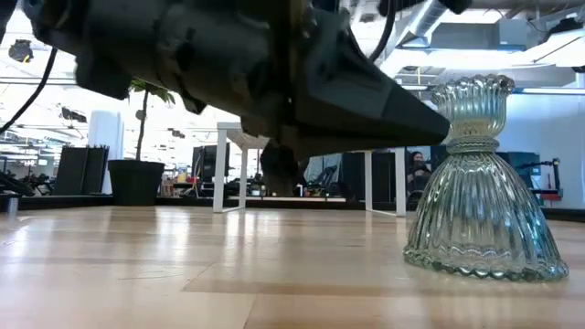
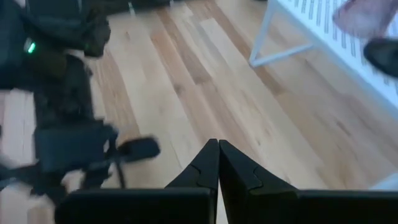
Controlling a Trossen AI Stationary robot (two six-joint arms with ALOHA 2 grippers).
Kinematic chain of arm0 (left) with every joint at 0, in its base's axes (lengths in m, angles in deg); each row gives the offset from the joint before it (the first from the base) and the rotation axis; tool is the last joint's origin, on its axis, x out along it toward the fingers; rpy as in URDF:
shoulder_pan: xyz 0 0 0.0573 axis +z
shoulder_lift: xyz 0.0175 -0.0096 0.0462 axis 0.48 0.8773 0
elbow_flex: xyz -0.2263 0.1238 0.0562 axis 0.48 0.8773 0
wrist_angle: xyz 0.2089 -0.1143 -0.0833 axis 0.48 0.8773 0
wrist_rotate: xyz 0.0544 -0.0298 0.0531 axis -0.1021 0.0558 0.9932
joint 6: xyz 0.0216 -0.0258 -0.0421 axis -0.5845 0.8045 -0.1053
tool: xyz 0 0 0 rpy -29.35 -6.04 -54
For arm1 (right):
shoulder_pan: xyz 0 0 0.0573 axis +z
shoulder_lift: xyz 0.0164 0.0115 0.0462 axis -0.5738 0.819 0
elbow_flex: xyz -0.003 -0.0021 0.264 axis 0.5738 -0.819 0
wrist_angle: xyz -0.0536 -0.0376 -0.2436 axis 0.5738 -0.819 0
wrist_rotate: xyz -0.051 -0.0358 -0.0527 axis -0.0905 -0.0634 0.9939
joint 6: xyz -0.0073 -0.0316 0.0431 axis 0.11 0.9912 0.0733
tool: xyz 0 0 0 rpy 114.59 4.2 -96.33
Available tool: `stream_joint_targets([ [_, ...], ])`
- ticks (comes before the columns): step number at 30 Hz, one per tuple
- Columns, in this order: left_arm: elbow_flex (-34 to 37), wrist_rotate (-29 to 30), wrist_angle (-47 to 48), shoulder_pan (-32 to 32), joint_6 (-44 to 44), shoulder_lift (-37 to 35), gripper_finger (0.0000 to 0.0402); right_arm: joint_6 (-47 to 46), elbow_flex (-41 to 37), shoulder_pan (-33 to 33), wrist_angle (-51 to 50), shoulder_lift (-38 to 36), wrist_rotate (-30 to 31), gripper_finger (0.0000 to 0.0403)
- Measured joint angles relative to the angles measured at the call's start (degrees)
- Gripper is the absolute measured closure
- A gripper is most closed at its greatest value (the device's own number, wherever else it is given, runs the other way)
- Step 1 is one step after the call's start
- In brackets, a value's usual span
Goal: Pick & Place candle stick holders
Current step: Put the green candle holder on the shelf
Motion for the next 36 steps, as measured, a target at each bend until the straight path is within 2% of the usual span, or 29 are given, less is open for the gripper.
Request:
stream_joint_targets([
  [7, 0.02, -1.55, 0.01, 2.32, -1.92, 0.0, 0.0401, -10.31, 0.0, 3.71, -8.37, -0.04, -1.94, 0.0403],
  [11, 0.04, -4.75, 0.21, 2.23, -2.22, -0.38, 0.0401, -11.94, 0.0, 4.27, -8.46, -0.04, -10.95, 0.0403],
  [15, 0.69, -4.66, 2.71, 1.84, -5.36, -2.64, 0.0401, -11.79, 0.0, 3.46, -7.06, -0.04, -20.13, 0.0403],
  [18, 2.03, -3.23, 9.76, 1.9, -5.78, -6.81, 0.0401, -10.95, -0.02, 2.32, -5.24, -0.04, -24.88, 0.0403],
  [22, 6.14, -0.3, 16.45, 1.86, -8.28, -14.66, 0.04, -8.35, 0.0, 1.08, -1.11, 0.81, -28.01, 0.0403],
  [28, 15.69, 2.18, 17.13, 1.83, -8.48, -26.2, 0.04, -9.05, -0.09, 0.49, -2.33, 4.72, -28.73, 0.0403],
  [33, 22.01, 5.38, 16.99, 0.73, -8.31, -34.05, 0.04, -12.97, -0.11, 0.23, -1.87, 8.43, -35.91, 0.0403],
  [36, 24.04, 7.16, 17.09, 0.14, -8.24, -37.42, 0.04, -15.93, -0.13, 0.13, -2.01, 9.49, -37.1, 0.0402],
])
